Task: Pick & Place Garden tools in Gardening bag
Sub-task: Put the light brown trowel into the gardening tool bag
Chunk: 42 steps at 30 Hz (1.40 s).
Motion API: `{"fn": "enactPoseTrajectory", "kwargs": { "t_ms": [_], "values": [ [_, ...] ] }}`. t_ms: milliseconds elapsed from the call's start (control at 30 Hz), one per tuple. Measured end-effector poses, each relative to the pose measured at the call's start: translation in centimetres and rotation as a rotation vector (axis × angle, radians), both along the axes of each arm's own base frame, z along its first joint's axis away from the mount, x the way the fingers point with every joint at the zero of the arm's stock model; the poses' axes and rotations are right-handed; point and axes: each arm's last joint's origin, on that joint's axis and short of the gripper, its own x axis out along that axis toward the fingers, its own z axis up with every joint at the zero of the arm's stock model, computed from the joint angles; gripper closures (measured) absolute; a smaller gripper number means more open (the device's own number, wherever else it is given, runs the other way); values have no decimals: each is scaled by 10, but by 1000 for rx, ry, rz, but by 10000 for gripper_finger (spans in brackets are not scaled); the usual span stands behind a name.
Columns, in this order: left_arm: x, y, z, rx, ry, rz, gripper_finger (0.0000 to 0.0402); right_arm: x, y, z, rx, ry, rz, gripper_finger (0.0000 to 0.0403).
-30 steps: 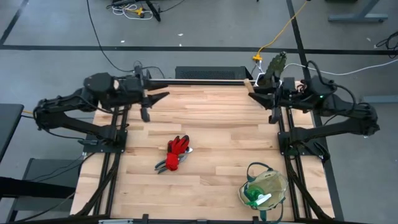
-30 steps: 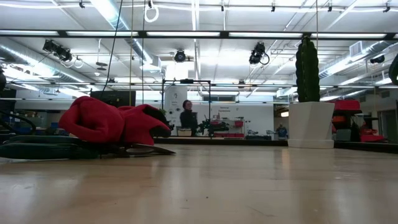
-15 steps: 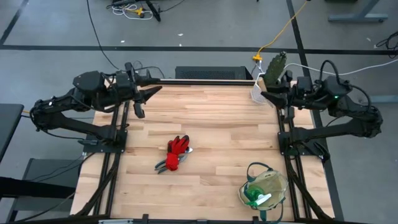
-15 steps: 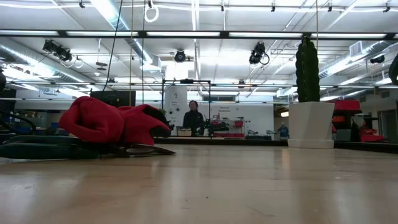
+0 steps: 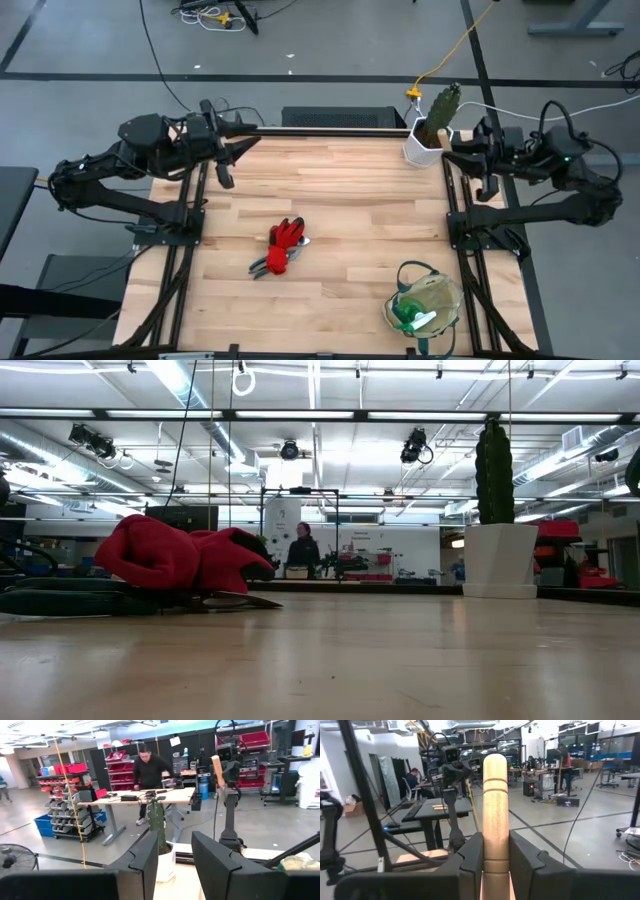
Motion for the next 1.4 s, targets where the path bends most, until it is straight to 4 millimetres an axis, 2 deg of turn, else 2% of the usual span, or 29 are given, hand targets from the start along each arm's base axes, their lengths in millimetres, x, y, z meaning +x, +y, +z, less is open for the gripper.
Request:
{"fn": "enactPoseTrajectory", "kwargs": {
  "t_ms": [300, 700, 1400],
  "values": [
    [-1, 2, 0, -5, 0, 74, 276, -21, 5, -6, 31, 23, 119, 335],
    [-1, 2, 0, -6, 0, 85, 276, -34, 11, -10, 78, 30, 295, 336],
    [-1, 2, 0, -5, 0, 84, 276, -37, 14, -12, 135, 54, 418, 337]
  ]
}}
